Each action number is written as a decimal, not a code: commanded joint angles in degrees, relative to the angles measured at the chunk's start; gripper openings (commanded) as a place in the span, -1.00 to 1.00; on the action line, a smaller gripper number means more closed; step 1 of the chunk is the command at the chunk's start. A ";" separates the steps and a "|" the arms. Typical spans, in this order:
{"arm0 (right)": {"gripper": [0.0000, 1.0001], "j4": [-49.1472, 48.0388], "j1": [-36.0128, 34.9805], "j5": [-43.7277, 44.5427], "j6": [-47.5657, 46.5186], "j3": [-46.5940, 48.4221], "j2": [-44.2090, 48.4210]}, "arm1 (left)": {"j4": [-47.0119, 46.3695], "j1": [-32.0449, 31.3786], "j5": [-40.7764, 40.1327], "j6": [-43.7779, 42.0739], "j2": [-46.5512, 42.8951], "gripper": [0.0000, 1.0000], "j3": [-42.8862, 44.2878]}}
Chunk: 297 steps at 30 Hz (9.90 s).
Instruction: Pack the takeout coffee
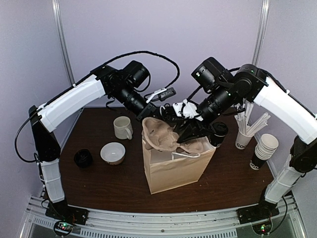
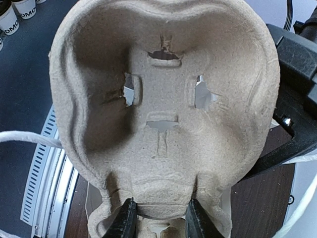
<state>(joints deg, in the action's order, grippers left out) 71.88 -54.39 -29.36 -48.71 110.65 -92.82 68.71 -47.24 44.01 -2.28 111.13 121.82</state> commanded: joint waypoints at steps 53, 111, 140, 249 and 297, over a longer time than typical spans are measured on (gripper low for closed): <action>-0.48 2.89 -3.38 16.62 -1.55 -5.20 1.34 | -3.20 -2.03 -25.45 11.96 -20.00 0.03 -13.46; -0.54 7.49 -2.83 20.93 -5.55 -7.39 0.88 | 4.78 -7.16 -25.10 13.11 -14.90 0.04 -14.11; -0.52 10.75 -3.95 22.36 -7.04 -8.53 -4.45 | -4.19 -5.08 -29.02 9.07 -20.18 0.07 -15.57; 0.28 9.80 25.08 -11.09 2.86 6.25 6.00 | -32.31 -17.82 -32.83 4.75 -24.99 -1.00 -26.98; 0.50 5.69 23.35 -14.83 5.23 -1.40 5.13 | -23.95 -0.83 -34.39 6.95 -2.69 -0.29 -0.42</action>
<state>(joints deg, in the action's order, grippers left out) 77.97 -29.17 -41.91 -43.31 110.13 -87.44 45.12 -48.12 7.11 2.83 109.80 119.20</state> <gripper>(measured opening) 0.741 0.302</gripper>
